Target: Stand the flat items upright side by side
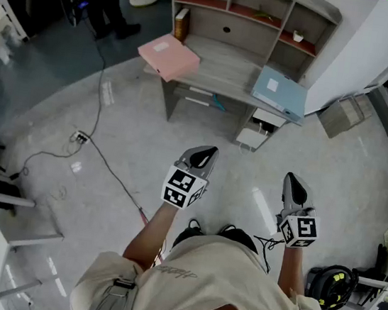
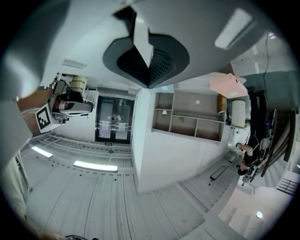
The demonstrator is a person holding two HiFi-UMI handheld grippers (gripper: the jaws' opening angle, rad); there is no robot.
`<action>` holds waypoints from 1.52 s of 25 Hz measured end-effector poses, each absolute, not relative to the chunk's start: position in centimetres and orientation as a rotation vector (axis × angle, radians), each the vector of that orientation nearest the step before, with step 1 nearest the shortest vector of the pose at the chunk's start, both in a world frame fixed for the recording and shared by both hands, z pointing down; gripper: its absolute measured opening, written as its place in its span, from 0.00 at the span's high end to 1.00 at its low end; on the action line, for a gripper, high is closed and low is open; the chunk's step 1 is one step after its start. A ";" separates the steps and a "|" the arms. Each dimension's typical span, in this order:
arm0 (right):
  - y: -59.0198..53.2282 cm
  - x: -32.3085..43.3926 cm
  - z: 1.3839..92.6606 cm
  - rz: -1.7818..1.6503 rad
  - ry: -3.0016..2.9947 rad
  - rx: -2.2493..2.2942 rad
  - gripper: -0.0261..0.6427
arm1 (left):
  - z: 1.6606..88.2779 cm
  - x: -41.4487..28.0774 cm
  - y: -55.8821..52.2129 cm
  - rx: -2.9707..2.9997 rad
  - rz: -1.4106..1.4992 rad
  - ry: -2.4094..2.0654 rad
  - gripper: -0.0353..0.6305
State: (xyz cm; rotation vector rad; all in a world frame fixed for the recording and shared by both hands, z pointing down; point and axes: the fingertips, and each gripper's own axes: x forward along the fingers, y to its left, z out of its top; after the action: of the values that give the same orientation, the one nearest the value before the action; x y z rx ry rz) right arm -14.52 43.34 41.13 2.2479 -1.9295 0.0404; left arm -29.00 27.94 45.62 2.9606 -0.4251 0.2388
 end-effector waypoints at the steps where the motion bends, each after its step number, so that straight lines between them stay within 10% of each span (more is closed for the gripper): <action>1: 43.2 -14.3 41.1 0.050 -1.942 2.251 0.96 | 45.3 -28.8 27.7 2.954 0.224 -0.430 0.93; 16: 40.4 -13.5 42.9 0.047 -1.991 2.266 0.94 | 45.5 -28.3 26.8 2.902 0.234 -0.475 0.91; 19: 40.0 -13.1 43.4 0.062 -1.973 2.283 0.57 | 46.0 -28.6 26.7 2.895 0.225 -0.467 0.66; 38: 40.6 -6.5 47.4 0.248 -1.926 2.377 0.56 | 49.1 -22.1 26.7 2.848 0.361 -0.302 0.63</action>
State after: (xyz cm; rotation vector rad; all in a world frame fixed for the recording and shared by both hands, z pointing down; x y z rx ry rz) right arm -6.54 40.58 47.37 2.3772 -1.9265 0.2485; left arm -22.10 26.69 49.12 2.8485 -0.3018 0.3608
